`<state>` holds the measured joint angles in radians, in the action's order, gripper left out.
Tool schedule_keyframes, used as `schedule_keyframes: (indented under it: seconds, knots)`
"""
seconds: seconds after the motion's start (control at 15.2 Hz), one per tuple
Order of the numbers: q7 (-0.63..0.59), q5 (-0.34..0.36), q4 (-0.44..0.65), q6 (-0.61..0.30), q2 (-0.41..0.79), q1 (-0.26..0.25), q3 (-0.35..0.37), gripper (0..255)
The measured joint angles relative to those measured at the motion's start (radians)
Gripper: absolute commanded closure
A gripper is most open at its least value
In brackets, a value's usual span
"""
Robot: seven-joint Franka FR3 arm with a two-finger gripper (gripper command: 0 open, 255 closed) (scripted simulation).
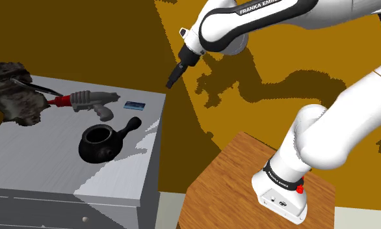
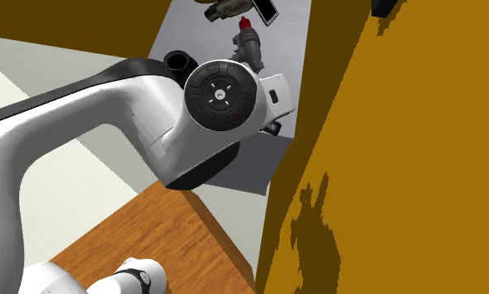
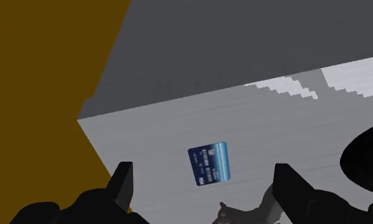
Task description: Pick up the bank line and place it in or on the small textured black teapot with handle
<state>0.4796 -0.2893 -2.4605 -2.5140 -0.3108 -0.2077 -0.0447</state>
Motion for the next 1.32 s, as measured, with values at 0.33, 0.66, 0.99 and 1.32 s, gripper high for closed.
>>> schedule_keyframes:
  seconds: [0.33, 0.66, 0.99, 1.32]
  knots:
    - [0.159, -0.125, 0.073, -0.161, 0.186, -0.076, -0.014, 0]
    - [0.36, -0.296, 0.18, -0.275, 0.366, -0.126, 0.004, 0]
    - [0.508, -0.416, 0.304, -0.333, 0.518, -0.123, 0.053, 0]
    - [0.543, -0.457, 0.346, -0.37, 0.591, -0.119, 0.078, 0]
